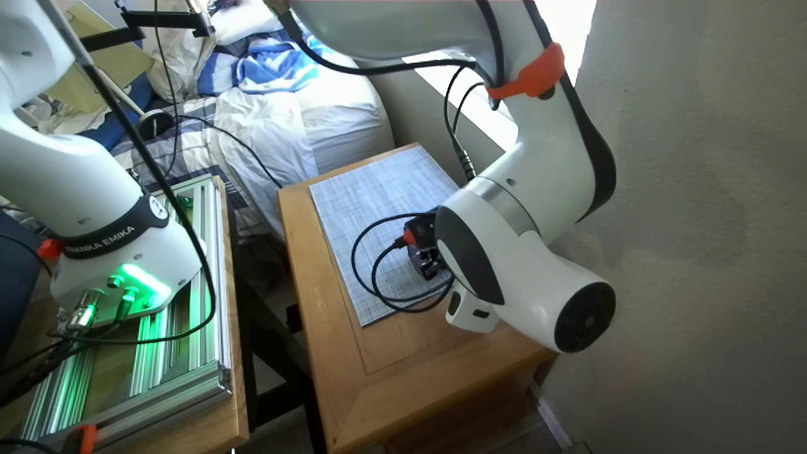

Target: Lift the alarm clock and put it up straight

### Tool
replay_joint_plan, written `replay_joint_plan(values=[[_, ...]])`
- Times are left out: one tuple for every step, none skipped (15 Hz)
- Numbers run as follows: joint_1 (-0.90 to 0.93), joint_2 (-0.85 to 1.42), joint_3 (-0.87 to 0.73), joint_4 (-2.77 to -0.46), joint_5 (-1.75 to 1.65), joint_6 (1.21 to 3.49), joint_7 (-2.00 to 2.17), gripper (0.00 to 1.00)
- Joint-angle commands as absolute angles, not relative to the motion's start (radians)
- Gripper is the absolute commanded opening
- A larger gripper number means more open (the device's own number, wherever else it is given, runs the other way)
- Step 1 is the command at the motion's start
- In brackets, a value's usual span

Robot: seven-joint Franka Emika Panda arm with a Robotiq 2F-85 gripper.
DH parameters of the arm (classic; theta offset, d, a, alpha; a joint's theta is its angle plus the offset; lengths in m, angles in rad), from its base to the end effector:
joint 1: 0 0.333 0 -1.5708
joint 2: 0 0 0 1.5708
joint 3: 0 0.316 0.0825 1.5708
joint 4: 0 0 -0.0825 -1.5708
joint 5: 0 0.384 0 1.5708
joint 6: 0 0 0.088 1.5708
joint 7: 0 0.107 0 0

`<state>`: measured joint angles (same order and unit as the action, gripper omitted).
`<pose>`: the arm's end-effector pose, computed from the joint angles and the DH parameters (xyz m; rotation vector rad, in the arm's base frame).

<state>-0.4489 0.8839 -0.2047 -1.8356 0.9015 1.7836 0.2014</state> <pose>0.4529 -0.2725 0.0307 -1.6950 1.5508 0.8336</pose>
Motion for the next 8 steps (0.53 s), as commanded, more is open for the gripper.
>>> replay_joint_plan(values=[[-0.46, 0.928, -0.211, -1.777, 0.927, 1.731, 0.182, 0.56], [-0.459, 0.93, -0.212, -1.775, 0.926, 1.728, 0.183, 0.56], [-0.458, 0.931, -0.213, -1.773, 0.925, 1.725, 0.182, 0.56], [-0.457, 0.93, -0.214, -1.772, 0.925, 1.722, 0.182, 0.56], [-0.453, 0.921, -0.215, -1.779, 0.923, 1.722, 0.181, 0.56], [-0.444, 0.907, -0.217, -1.793, 0.921, 1.729, 0.18, 0.56], [-0.435, 0.893, -0.218, -1.805, 0.916, 1.736, 0.179, 0.56], [-0.424, 0.878, -0.221, -1.819, 0.912, 1.746, 0.179, 0.56]])
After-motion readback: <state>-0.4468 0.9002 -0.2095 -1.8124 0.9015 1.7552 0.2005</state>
